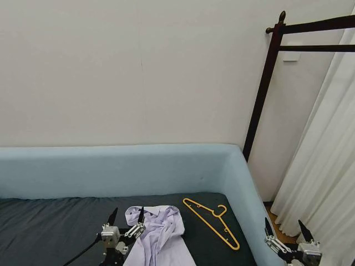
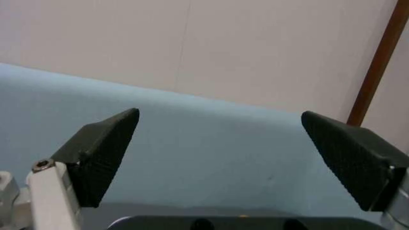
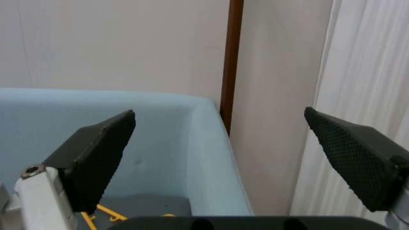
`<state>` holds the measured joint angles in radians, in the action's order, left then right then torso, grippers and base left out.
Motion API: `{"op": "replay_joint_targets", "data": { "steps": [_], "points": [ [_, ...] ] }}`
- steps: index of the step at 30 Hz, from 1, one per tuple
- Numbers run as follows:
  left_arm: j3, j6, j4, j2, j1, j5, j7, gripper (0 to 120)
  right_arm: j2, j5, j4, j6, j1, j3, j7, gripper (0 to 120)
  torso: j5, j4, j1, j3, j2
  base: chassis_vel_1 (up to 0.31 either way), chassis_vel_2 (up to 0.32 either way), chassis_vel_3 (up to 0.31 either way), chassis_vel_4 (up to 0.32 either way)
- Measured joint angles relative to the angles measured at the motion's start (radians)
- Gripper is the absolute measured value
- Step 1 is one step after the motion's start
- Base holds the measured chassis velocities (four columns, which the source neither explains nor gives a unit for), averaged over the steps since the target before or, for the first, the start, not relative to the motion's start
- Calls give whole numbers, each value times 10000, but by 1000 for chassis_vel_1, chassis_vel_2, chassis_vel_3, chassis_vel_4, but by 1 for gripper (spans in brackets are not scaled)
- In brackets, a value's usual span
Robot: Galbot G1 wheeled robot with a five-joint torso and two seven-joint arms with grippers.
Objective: Pick up the clothes from the sofa and hang them on the clothes hanger.
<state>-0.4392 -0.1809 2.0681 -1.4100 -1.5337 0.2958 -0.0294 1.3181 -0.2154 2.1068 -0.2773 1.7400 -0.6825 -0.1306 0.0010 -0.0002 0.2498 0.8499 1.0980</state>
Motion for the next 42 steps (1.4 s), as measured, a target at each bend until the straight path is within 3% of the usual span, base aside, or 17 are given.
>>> {"op": "replay_joint_targets", "data": {
  "steps": [32, 38, 42],
  "points": [
    [-50, 31, -146, 151, 84, 302, 63, 100, 448, 336, -21, 12, -18, 223, 102, 100, 0, -1, 0, 0, 0, 0, 0, 0, 0],
    [-92, -36, 198, 147, -303, 315, 61, 100, 137, -967, 479, 521, 137, 653, -138, 100, 2, -5, -1, 0, 0, 0, 0, 0, 0],
    [-642, -228, 452, 251, -750, 108, 303, 100, -1076, -3132, 1069, 1914, -516, 1242, -539, 100, 0, -2, -1, -1, 0, 0, 0, 0, 0]
  ]
}}
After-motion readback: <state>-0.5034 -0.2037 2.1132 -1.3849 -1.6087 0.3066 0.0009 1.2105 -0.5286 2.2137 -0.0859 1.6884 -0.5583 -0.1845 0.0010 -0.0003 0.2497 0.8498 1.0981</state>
